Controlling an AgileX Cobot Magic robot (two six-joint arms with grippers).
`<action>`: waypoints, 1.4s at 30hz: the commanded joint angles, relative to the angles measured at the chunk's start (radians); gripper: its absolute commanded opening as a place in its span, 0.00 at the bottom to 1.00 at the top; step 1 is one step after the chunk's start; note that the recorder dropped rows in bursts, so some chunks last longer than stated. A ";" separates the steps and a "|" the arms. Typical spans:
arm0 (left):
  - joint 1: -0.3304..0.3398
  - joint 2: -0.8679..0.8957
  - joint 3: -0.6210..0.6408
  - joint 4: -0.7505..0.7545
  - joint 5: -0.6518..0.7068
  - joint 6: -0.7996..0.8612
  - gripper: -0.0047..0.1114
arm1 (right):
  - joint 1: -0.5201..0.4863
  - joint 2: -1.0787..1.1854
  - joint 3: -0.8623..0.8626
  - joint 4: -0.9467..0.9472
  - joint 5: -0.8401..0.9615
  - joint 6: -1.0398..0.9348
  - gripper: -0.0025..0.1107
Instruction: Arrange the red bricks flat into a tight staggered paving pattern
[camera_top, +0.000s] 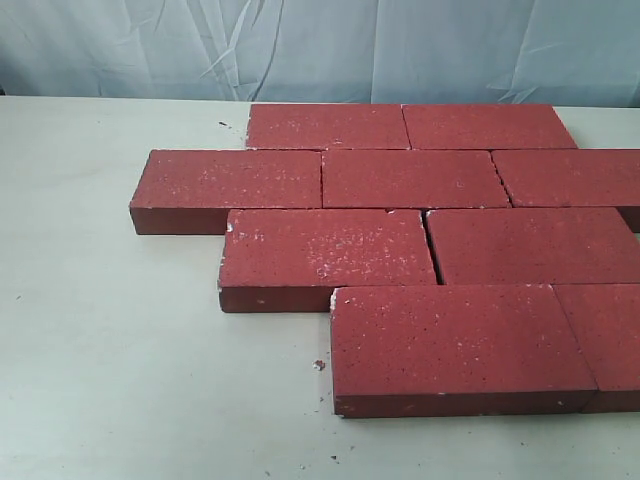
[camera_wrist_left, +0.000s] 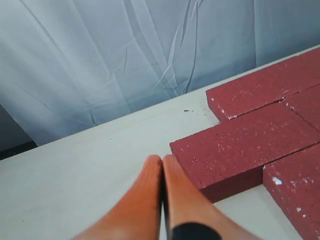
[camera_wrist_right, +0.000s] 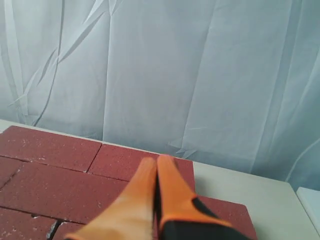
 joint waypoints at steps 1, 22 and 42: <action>0.004 -0.058 0.029 -0.019 -0.019 -0.008 0.04 | -0.003 -0.030 0.005 0.000 -0.017 0.000 0.01; 0.004 -0.092 0.036 -0.019 -0.003 -0.008 0.04 | -0.003 -0.032 0.005 0.024 -0.017 0.002 0.01; 0.079 -0.482 0.278 0.157 -0.046 -0.046 0.04 | -0.003 -0.032 0.005 0.024 -0.017 0.002 0.01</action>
